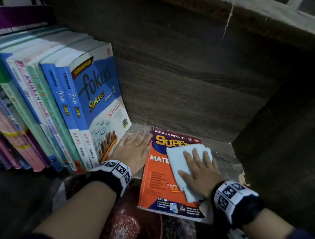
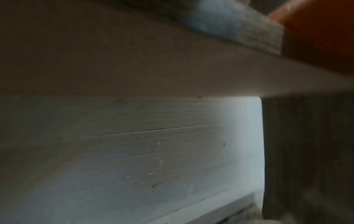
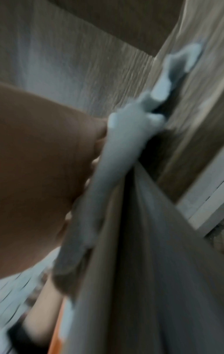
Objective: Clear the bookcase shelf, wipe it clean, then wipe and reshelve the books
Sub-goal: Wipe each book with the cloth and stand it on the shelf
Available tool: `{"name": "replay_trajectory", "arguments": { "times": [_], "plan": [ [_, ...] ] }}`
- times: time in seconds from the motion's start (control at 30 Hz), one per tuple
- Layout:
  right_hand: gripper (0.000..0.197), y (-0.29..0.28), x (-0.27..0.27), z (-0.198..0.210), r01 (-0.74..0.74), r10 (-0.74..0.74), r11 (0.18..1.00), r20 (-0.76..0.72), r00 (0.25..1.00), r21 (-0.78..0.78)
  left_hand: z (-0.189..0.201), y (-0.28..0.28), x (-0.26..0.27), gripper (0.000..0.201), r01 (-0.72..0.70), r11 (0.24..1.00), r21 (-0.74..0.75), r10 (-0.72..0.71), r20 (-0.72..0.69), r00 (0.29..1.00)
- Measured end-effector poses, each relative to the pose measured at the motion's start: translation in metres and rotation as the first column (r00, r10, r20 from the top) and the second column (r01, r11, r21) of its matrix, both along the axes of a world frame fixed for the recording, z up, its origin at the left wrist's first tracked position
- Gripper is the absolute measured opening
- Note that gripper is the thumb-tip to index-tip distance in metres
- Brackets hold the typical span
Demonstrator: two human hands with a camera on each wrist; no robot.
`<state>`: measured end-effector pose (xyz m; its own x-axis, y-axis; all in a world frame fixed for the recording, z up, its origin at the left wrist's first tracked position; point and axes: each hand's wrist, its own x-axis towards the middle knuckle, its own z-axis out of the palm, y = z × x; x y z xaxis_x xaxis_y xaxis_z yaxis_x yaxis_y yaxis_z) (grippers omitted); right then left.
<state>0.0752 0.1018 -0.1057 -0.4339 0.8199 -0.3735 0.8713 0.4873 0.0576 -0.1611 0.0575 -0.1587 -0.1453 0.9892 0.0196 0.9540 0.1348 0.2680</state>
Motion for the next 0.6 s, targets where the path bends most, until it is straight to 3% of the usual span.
{"name": "replay_trajectory", "arguments": {
  "times": [0.2, 0.43, 0.5, 0.6],
  "plan": [
    [0.067, 0.023, -0.031, -0.012, -0.016, 0.016, 1.0, -0.014, 1.0, 0.001, 0.0, 0.001, 0.002, 0.053, -0.025, 0.999, 0.028, 0.025, -0.008, 1.0],
    [0.076, -0.051, -0.029, -0.009, -0.234, 0.235, 0.972, 0.013, 0.972, -0.022, -0.003, 0.002, 0.002, 0.052, -0.032, 0.998, 0.047, 0.032, -0.009, 0.999],
    [0.075, -0.069, -0.02, -0.011, -0.334, 0.333, 0.94, 0.028, 0.943, 0.066, -0.003, 0.003, 0.002, 0.052, -0.029, 0.999, 0.045, 0.029, -0.009, 1.0],
    [0.072, -0.077, 0.0, -0.015, -0.256, 0.252, 0.963, 0.061, 0.966, 0.079, -0.002, 0.0, 0.002, 0.053, -0.025, 0.999, 0.037, 0.026, -0.018, 0.999]
  ]
}}
